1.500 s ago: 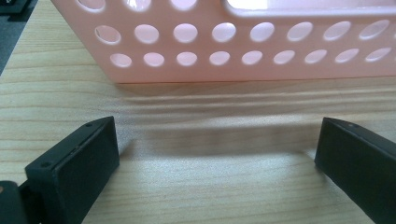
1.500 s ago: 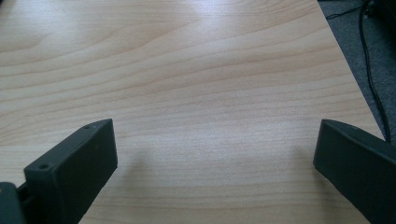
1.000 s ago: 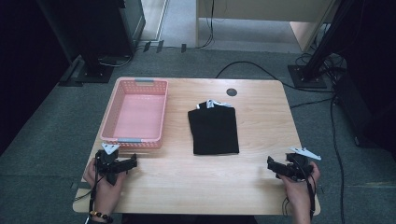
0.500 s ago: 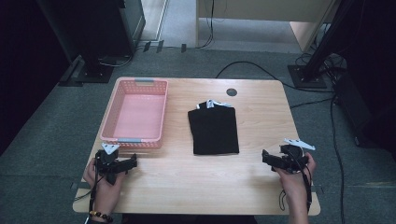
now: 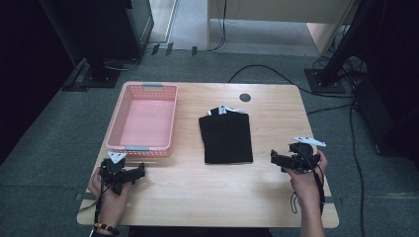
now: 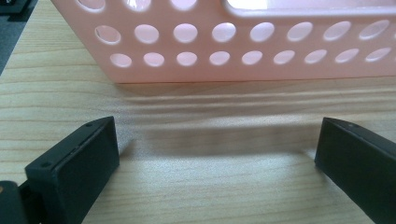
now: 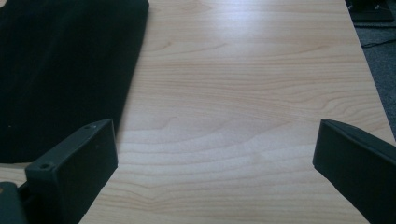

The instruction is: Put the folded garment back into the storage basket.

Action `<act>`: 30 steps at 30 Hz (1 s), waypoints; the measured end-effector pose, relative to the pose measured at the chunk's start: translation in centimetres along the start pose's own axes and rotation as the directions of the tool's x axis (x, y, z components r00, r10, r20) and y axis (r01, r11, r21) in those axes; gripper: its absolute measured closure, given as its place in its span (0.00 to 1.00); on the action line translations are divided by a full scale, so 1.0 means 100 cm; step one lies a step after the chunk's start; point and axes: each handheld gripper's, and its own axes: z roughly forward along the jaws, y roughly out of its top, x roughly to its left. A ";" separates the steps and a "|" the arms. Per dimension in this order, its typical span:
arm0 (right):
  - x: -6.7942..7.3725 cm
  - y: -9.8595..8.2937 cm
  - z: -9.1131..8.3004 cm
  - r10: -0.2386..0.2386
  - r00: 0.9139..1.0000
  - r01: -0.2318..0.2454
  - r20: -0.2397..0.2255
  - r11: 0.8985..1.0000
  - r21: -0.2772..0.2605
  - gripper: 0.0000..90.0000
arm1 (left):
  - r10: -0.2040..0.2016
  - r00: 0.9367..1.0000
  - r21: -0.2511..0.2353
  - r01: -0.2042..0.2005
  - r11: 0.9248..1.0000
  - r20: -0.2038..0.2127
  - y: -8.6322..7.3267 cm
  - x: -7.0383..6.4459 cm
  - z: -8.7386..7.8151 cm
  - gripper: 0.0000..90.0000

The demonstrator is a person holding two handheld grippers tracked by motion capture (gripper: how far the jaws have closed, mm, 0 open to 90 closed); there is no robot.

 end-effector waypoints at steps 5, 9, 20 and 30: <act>0.007 0.007 0.002 -0.016 1.000 0.016 -0.011 1.000 0.004 0.00 | -0.002 1.000 -0.001 0.002 1.000 0.000 0.000 0.000 0.000 0.00; 0.013 0.014 0.004 -0.023 1.000 0.023 -0.017 1.000 0.000 0.00 | -0.002 1.000 -0.002 0.002 1.000 0.000 0.000 0.000 0.000 0.00; 0.029 0.029 0.012 -0.046 0.998 0.046 -0.035 0.999 -0.005 0.00 | -0.002 1.000 -0.001 0.002 1.000 0.000 0.000 0.000 0.000 0.00; 0.048 0.042 0.022 -0.064 0.996 0.064 -0.063 0.998 -0.002 0.00 | -0.002 1.000 -0.002 0.002 1.000 0.000 0.000 0.000 0.000 0.00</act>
